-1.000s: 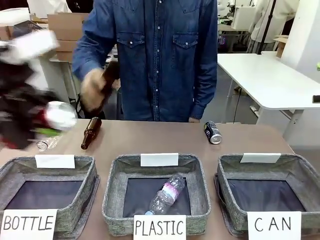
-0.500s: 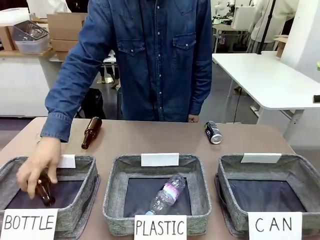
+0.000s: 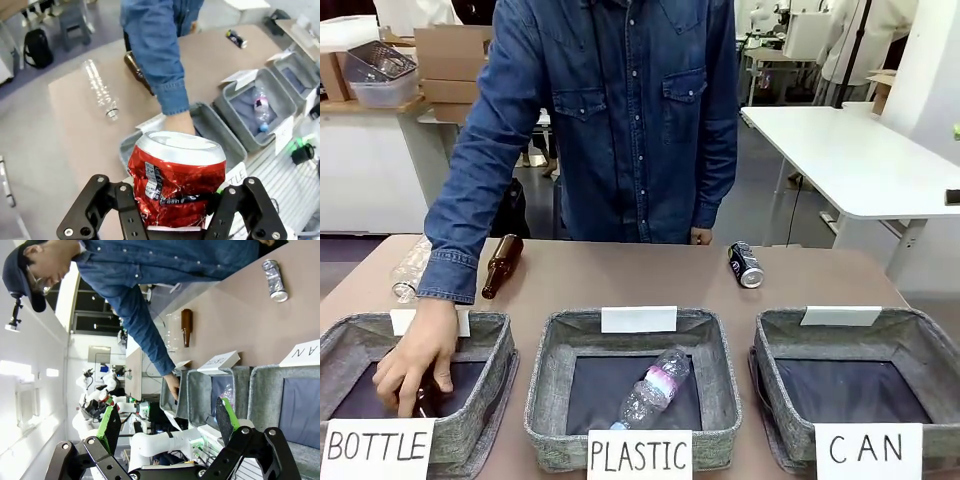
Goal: Sort the can waste into the basket.
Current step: Pick up the can waste from the table and place it in the right Fabric basket.
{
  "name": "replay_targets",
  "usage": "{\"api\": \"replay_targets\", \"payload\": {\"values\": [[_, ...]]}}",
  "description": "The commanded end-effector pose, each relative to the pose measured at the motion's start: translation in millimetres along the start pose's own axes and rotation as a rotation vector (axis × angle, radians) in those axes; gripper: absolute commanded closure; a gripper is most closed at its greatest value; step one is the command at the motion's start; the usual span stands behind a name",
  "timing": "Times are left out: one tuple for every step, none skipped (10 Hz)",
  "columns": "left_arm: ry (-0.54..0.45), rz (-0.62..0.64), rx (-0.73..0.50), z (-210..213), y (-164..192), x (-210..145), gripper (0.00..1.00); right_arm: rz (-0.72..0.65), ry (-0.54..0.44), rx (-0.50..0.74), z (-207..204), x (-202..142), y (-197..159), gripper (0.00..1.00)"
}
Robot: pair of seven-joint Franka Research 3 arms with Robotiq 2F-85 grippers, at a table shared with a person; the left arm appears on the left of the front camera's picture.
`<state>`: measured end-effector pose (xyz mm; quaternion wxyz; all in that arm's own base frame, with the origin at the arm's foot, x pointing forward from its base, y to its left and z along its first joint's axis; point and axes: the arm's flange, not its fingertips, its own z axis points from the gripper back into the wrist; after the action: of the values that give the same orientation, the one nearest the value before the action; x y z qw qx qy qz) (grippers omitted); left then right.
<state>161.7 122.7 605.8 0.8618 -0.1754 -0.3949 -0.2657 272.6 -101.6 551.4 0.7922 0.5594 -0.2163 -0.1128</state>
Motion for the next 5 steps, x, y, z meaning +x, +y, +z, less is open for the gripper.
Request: {"api": "replay_targets", "payload": {"values": [[0.044, -0.027, -0.033, -22.0, -7.1, 9.5, 0.94, 0.026, -0.008, 0.025, -2.8, 1.5, -0.1, 0.0], [0.041, -0.017, -0.041, -18.5, -0.9, 6.3, 0.94, 0.026, -0.008, 0.025, -2.8, 1.5, -0.1, 0.0], [0.056, 0.024, -0.026, -13.4, 5.8, -2.3, 0.94, 0.026, -0.008, 0.025, -2.8, 1.5, -0.1, 0.0], [0.041, 0.037, -0.032, -8.4, 6.8, -12.3, 0.94, 0.026, -0.008, 0.025, -2.8, 1.5, -0.1, 0.0], [0.018, 0.042, -0.027, -5.6, 4.9, -17.7, 0.94, 0.026, -0.008, 0.025, -2.8, 1.5, -0.1, 0.0]]}}
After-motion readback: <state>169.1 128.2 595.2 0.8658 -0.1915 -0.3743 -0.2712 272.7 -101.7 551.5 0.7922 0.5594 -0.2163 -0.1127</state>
